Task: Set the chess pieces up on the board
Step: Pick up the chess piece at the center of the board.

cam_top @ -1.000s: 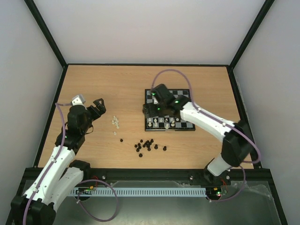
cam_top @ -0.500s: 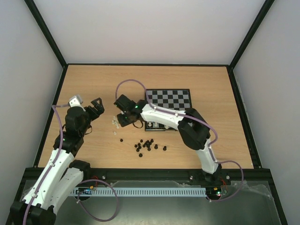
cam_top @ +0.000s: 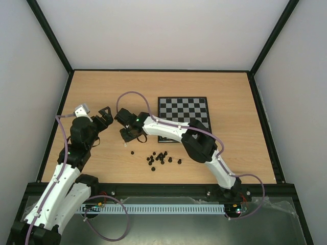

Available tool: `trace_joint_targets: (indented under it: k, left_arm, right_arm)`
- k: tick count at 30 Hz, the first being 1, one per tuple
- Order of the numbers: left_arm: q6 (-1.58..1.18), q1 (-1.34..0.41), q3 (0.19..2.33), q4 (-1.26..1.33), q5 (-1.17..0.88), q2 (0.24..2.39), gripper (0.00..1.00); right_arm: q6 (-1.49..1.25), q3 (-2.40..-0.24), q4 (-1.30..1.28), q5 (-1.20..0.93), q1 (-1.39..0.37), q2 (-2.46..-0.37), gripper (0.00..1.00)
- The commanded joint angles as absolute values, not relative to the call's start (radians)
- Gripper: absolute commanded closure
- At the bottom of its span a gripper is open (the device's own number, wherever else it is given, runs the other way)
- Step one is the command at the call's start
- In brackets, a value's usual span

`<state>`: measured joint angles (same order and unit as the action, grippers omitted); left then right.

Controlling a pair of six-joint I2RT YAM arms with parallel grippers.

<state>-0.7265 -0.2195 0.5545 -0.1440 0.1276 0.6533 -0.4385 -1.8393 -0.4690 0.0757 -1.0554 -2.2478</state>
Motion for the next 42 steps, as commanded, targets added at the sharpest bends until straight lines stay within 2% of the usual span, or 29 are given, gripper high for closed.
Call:
trace_joint_targets:
  k: [1, 4, 25, 42]
  left_arm:
    - [-0.731, -0.219, 0.565, -0.148, 0.120, 0.641, 0.01]
    - [-0.729, -0.219, 0.567, -0.150, 0.118, 0.639, 0.01]
    - [-0.729, -0.219, 0.566, -0.150, 0.118, 0.636, 0.00]
    - [-0.728, -0.218, 0.565, -0.150, 0.120, 0.634, 0.01]
  right_arm:
    - [-0.453, -1.891, -0.550, 0.115, -1.066, -2.288, 0.75]
    - [-0.453, -1.903, -0.559, 0.118, -1.066, -2.303, 0.78]
    - [-0.456, -1.927, -0.562, 0.101, -1.078, -2.339, 0.76]
    - [-0.447, -1.926, -0.578, 0.145, -1.078, -2.316, 0.94]
